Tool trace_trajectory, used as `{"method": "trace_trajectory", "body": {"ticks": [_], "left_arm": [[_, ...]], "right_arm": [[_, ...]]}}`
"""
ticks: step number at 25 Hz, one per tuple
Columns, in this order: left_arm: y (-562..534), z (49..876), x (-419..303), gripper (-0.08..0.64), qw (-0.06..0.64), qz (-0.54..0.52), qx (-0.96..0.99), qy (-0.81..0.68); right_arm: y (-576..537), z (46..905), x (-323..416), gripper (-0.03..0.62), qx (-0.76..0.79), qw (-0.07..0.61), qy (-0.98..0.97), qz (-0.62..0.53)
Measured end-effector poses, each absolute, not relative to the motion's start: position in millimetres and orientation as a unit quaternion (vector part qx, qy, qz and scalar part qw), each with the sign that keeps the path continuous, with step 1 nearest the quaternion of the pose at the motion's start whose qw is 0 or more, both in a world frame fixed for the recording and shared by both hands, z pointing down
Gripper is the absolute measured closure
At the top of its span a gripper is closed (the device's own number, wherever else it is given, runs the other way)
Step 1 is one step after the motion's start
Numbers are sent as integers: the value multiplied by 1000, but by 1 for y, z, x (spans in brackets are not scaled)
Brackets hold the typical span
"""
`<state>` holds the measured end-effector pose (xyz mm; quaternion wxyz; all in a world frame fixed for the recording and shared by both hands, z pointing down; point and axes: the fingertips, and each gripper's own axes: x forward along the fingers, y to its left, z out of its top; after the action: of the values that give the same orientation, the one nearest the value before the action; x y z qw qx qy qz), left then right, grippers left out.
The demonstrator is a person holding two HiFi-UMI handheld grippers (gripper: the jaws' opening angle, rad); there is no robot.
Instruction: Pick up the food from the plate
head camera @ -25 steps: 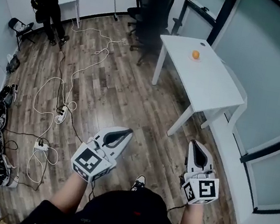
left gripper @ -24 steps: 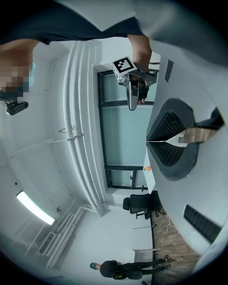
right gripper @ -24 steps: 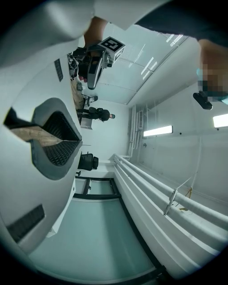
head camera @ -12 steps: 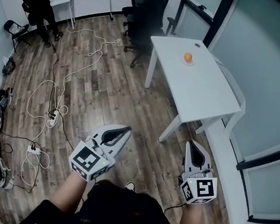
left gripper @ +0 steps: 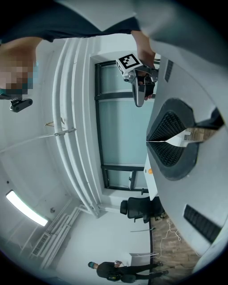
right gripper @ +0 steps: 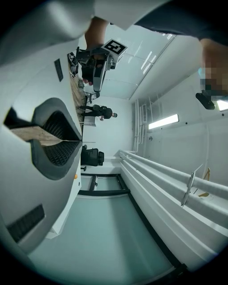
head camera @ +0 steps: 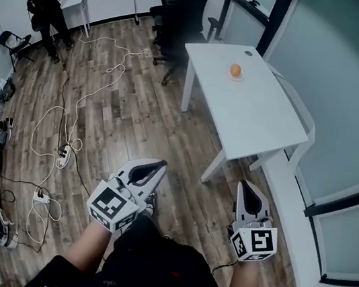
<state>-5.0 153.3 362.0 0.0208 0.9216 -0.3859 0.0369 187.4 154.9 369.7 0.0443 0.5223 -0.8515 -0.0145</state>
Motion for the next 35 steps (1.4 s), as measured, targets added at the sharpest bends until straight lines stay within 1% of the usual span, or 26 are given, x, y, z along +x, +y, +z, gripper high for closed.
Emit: {"method": "trace_trajectory", "body": {"ticks": [7, 13, 21, 26, 29, 35], "left_arm": [[106, 357, -13, 537, 13, 28, 927, -374], [29, 368, -34, 537, 41, 29, 927, -371], [-93, 365, -62, 537, 25, 43, 938, -344], [-157, 364, -96, 537, 24, 51, 941, -333], [-190, 368, -120, 537, 29, 55, 943, -327], [-241, 373, -128, 537, 43, 47, 948, -313]], "right_arm": [[111, 363, 176, 568, 526, 47, -849, -29], [41, 368, 158, 568, 533, 58, -843, -26], [-83, 363, 121, 568, 545, 68, -835, -22], [-151, 357, 96, 568, 563, 59, -824, -22], [-182, 352, 78, 568, 573, 41, -819, -11], [-220, 359, 69, 568, 580, 56, -813, -4]]}}
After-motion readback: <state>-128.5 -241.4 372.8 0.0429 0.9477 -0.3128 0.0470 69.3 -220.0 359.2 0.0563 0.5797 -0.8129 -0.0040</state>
